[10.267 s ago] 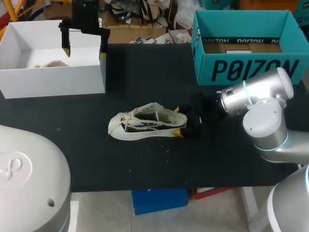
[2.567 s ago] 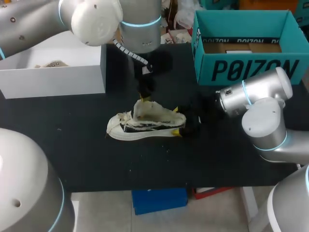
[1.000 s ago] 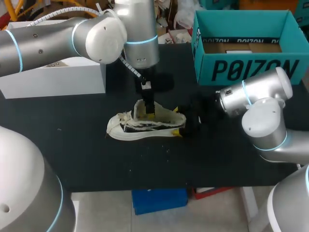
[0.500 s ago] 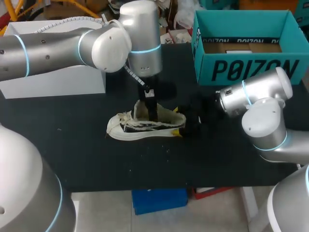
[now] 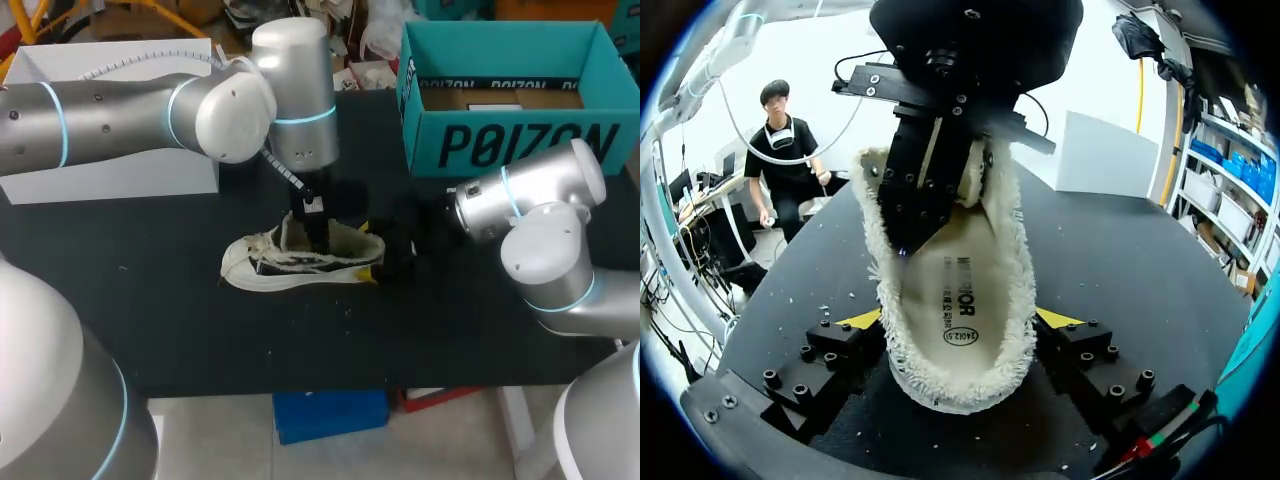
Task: Take the shoe out of the shoebox, open the shoe tongue, remove and reinsert the insole, then place the shoe into the shoebox
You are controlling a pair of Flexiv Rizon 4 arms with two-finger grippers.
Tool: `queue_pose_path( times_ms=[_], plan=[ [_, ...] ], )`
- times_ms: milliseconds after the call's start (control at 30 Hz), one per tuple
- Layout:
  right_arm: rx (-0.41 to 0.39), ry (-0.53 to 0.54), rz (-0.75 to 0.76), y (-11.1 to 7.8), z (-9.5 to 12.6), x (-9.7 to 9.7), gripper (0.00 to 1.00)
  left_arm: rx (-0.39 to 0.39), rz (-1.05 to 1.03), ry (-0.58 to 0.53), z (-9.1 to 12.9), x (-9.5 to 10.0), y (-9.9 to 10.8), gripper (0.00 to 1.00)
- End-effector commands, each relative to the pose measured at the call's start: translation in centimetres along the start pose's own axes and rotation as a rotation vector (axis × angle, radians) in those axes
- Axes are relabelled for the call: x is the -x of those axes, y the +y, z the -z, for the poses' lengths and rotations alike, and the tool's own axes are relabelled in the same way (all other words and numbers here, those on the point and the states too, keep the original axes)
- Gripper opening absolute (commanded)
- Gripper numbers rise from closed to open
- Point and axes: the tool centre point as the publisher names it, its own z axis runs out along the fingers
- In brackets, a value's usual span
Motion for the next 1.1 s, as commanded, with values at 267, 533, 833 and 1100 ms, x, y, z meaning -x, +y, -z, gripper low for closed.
queue_pose_path(
  times_ms=[267, 533, 833, 1100],
  plan=[
    [-0.003, -0.001, -0.002, -0.1, 0.0, 0.2, 0.0, 0.007, 0.017, -0.041, -0.7, -0.1, 0.4, 0.31],
    [-0.003, -0.001, -0.002, -0.1, 0.0, 0.2, 0.0, 0.031, 0.041, -0.118, -1.0, 0.0, 0.9, 0.32],
    [-0.003, -0.001, -0.002, -0.1, 0.0, 0.2, 0.0, 0.086, 0.103, -0.348, -0.9, 0.1, 2.0, 0.33],
    [-0.003, -0.001, -0.002, -0.1, 0.0, 0.2, 0.0, 0.135, 0.132, -0.526, -0.8, -0.1, 2.6, 0.36]
  ],
)
